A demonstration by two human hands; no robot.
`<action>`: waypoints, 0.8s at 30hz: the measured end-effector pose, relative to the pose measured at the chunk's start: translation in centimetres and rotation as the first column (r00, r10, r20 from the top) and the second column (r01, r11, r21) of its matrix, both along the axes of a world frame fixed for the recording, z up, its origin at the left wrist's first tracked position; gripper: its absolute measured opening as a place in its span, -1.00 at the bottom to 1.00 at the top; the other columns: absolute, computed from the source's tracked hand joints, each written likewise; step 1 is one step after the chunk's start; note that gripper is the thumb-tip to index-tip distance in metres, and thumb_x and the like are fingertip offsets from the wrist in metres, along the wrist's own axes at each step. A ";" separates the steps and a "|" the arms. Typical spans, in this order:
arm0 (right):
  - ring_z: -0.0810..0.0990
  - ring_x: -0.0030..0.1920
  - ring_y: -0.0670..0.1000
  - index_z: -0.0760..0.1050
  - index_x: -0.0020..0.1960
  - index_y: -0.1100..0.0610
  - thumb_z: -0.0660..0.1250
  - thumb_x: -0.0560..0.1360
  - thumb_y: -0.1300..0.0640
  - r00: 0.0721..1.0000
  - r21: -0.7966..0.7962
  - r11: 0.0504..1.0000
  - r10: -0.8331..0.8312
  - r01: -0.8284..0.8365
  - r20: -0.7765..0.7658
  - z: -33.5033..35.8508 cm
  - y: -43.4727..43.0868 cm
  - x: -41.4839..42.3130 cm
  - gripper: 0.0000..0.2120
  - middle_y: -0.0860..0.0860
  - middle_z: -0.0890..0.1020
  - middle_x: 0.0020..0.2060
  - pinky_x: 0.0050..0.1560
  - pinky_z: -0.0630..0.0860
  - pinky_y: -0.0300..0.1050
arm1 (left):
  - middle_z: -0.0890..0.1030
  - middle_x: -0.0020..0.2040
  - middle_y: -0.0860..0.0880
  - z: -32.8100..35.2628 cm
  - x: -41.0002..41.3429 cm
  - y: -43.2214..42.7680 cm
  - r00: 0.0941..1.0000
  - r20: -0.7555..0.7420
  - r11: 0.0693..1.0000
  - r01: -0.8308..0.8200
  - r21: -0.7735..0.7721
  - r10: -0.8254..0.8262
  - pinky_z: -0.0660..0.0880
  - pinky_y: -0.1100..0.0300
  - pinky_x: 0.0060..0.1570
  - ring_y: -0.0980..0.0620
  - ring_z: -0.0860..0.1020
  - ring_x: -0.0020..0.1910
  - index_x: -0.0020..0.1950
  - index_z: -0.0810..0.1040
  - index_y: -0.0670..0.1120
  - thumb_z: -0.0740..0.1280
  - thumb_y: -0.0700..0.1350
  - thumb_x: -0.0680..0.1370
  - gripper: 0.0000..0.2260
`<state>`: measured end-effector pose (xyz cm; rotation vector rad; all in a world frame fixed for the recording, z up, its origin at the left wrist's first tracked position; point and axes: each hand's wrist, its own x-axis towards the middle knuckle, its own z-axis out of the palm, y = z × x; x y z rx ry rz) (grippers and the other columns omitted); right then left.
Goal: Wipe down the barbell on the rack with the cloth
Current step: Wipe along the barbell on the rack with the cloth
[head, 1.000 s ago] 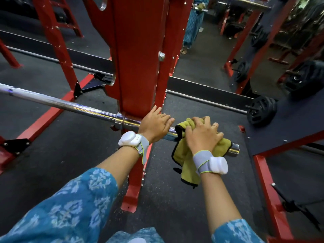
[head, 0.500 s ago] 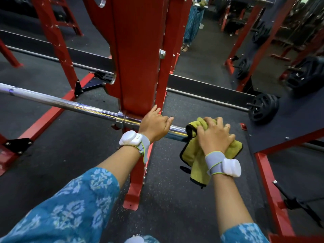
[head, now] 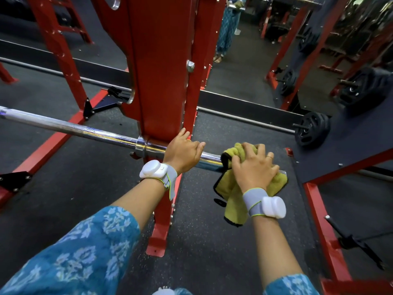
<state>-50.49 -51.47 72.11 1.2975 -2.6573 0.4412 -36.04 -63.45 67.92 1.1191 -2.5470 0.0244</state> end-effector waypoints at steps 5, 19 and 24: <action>0.31 0.21 0.21 0.44 0.26 -0.03 0.19 0.49 -0.04 0.998 0.032 0.997 -0.069 0.069 -0.010 0.2 -0.1 -0.3 -0.65 0.07 0.39 0.19 0.10 0.27 0.10 | 0.64 -0.06 -0.28 0.6 -0.3 0.5 1.000 0.019 1.000 -0.015 0.026 0.015 0.00 0.06 0.44 -0.18 0.41 0.32 -0.09 0.65 -0.18 -0.15 0.04 0.63 -0.40; 0.42 0.04 0.26 0.50 0.22 -0.04 0.15 0.37 -0.13 0.998 -0.126 0.990 -0.063 0.062 -0.006 -1.4 2.8 -2.7 -0.53 0.08 0.46 0.24 -0.02 0.34 0.14 | 0.67 -0.18 -0.12 1.4 -4.8 2.6 0.993 0.098 0.996 0.064 0.065 -0.070 -0.19 -0.06 0.43 -0.13 0.48 0.22 -0.18 0.66 -0.11 -0.16 0.10 0.62 -0.37; 0.33 0.18 0.23 0.42 0.31 -0.07 0.29 0.45 -0.06 0.972 -0.100 0.967 -0.228 0.232 0.053 -1.3 3.6 -5.7 -0.57 0.03 0.35 0.33 0.07 0.29 0.11 | 0.67 -0.11 -0.10 1.7 -6.4 3.2 0.987 0.131 0.990 0.081 0.117 -0.096 -0.19 -0.09 0.44 -0.10 0.45 0.28 -0.14 0.65 -0.06 -0.11 0.09 0.66 -0.43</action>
